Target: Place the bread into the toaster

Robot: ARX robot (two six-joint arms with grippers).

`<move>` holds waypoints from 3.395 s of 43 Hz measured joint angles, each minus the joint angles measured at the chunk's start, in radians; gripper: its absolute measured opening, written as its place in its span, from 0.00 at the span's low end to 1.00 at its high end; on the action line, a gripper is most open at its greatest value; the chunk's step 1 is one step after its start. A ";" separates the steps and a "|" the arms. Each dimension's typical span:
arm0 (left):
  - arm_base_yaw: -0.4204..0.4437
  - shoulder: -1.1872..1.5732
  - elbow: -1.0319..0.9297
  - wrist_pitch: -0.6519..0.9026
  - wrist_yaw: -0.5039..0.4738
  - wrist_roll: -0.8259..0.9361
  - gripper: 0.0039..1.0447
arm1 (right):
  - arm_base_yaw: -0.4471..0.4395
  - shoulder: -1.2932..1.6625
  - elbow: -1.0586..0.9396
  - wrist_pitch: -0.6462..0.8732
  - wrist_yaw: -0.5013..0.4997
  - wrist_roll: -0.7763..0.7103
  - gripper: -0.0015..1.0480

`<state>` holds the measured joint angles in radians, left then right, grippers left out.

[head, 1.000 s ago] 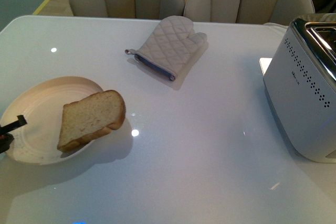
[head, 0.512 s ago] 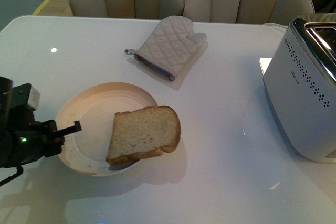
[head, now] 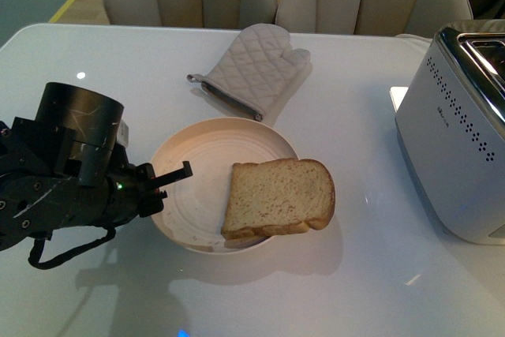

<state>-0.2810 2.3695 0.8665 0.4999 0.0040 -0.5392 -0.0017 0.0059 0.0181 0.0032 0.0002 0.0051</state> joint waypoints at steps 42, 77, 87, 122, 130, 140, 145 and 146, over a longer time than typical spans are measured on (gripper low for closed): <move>0.067 -0.302 -0.146 0.101 -0.005 -0.119 0.91 | 0.000 0.000 0.000 0.000 0.000 0.000 0.91; 0.210 -1.121 -0.715 0.584 -0.070 0.495 0.28 | 0.000 0.000 0.000 0.000 0.000 0.000 0.91; 0.277 -1.348 -0.798 0.437 -0.004 0.524 0.03 | 0.000 0.000 0.000 0.000 0.000 0.000 0.91; 0.277 -1.930 -0.855 -0.064 -0.004 0.528 0.03 | 0.000 0.000 0.000 0.000 0.000 0.000 0.91; 0.277 -2.023 -0.855 -0.153 -0.004 0.528 0.03 | 0.000 0.000 0.000 0.000 0.000 0.000 0.91; 0.277 -2.119 -0.855 -0.249 -0.004 0.528 0.03 | 0.000 0.000 0.000 0.000 0.000 0.000 0.91; 0.277 -2.158 -0.855 -0.288 -0.004 0.528 0.03 | 0.000 0.000 0.000 0.000 0.000 0.000 0.91; 0.277 -2.166 -0.855 -0.295 -0.004 0.528 0.03 | 0.000 0.000 0.000 0.000 0.000 0.000 0.91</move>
<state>-0.0036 0.2035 0.0120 0.2047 -0.0002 -0.0113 -0.0017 0.0055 0.0181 0.0029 0.0002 0.0051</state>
